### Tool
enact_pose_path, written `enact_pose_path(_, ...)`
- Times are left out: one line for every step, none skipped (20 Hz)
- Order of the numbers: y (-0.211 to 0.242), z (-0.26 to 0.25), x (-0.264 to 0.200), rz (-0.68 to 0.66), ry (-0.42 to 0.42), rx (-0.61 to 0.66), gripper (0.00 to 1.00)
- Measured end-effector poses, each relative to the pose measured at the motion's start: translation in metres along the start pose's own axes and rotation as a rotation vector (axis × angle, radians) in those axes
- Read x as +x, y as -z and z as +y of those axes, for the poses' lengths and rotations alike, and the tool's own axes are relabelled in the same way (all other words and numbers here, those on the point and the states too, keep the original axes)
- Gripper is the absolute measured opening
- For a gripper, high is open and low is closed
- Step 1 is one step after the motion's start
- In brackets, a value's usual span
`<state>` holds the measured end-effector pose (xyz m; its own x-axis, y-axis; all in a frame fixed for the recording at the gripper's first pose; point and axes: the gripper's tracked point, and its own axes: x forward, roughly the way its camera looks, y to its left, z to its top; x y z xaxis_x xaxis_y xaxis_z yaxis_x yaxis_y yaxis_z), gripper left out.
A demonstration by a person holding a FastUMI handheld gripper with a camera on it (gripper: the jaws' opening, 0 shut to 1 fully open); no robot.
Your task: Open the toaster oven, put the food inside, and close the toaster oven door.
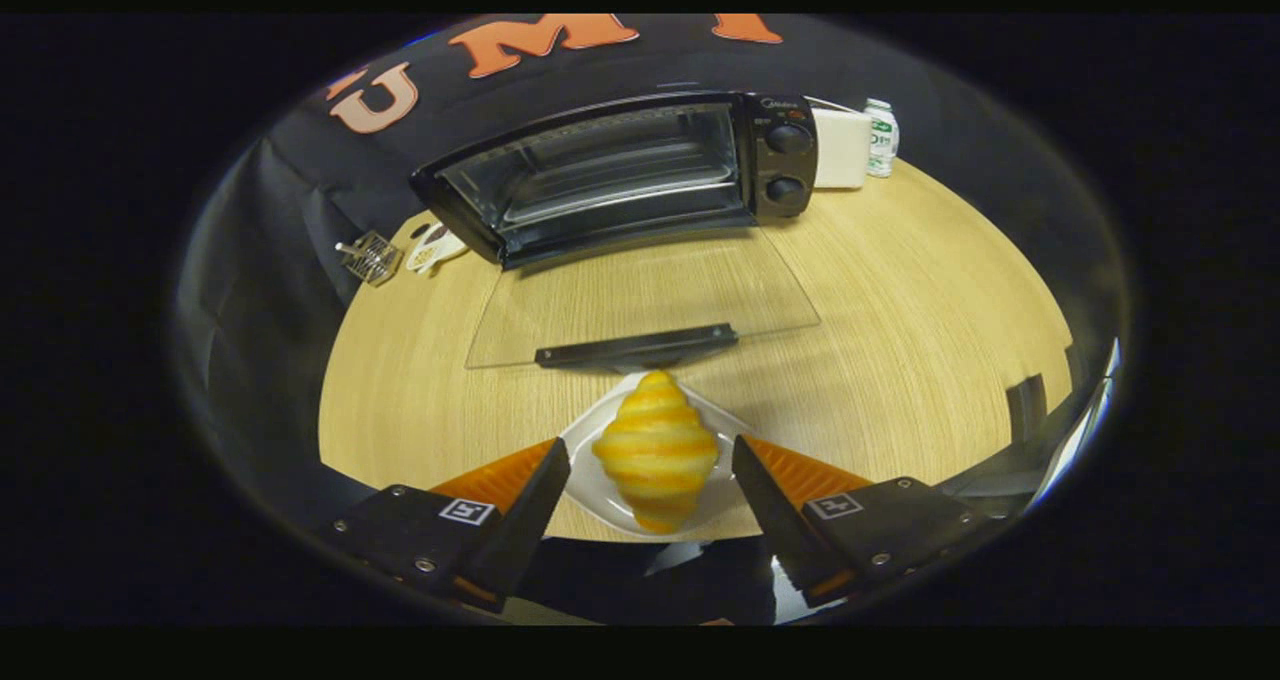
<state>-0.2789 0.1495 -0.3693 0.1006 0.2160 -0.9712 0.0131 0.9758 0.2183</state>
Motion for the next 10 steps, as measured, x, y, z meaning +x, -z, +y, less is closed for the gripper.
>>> enact_pose_path(0.007,-0.001,0.002,0.004,0.015,-0.01,0.99)
enact_pose_path(0.016,-0.003,0.005,0.017,0.039,-0.018,0.99)
enact_pose_path(0.024,-0.003,0.01,0.031,0.051,-0.021,0.99)
enact_pose_path(0.033,-0.002,0.013,0.059,0.052,-0.019,0.99)
enact_pose_path(0.041,0.0,0.018,0.072,0.05,-0.006,1.0)
enact_pose_path(0.046,-0.001,0.019,0.078,0.059,0.007,1.0)
enact_pose_path(0.05,-0.004,0.023,0.08,0.073,0.01,0.99)
enact_pose_path(0.049,-0.009,0.026,0.071,0.098,0.006,0.99)
enact_pose_path(0.049,-0.013,0.027,0.062,0.117,-0.004,0.97)
enact_pose_path(0.048,-0.015,0.028,0.06,0.126,-0.008,0.95)
